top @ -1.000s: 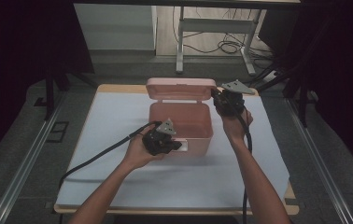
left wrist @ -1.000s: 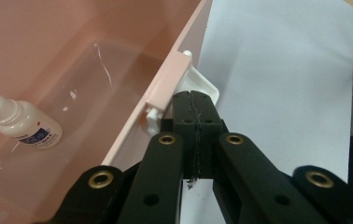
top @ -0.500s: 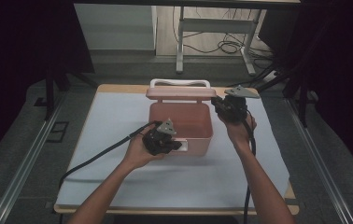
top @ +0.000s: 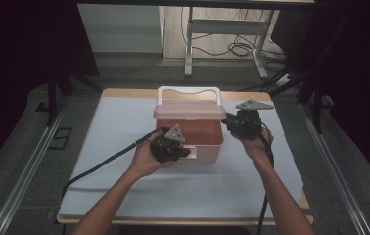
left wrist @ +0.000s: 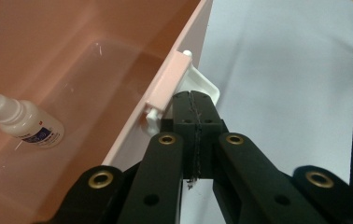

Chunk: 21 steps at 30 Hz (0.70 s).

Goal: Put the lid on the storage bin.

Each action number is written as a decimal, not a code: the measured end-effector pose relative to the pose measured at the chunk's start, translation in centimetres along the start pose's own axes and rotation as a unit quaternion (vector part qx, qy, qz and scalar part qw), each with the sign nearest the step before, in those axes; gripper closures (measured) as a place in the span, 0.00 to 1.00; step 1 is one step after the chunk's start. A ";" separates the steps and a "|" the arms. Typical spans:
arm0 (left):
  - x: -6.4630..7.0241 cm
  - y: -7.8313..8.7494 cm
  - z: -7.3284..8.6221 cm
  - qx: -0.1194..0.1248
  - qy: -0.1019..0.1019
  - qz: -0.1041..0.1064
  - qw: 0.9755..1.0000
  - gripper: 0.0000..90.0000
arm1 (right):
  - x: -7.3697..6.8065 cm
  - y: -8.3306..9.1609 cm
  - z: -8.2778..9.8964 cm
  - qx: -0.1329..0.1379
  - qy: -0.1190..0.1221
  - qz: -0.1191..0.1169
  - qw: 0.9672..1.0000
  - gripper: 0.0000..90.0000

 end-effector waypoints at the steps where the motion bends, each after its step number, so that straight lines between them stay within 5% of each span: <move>1: 0.0 0.0 0.0 0.000 0.000 0.000 1.000 1.00 | -0.1 0.1 0.4 -0.005 0.007 -0.002 1.000 0.83; 14: 0.0 0.0 0.0 0.000 -0.001 -0.001 1.000 1.00 | 0.1 1.2 3.1 -0.051 0.035 -0.008 0.998 0.70; 21: 0.0 0.0 0.0 0.000 0.000 -0.001 1.000 1.00 | 0.5 1.9 3.7 -0.041 0.024 -0.016 0.999 0.70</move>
Point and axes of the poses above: each handheld gripper's, and its own axes: y roughly backward along the jaws, z roughly out of its underside, x roughly to its right, the point moved 8 cm from there along -y, roughly forward along the jaws, and after that the axes turned 11 degrees about y, right-handed, at the moved point
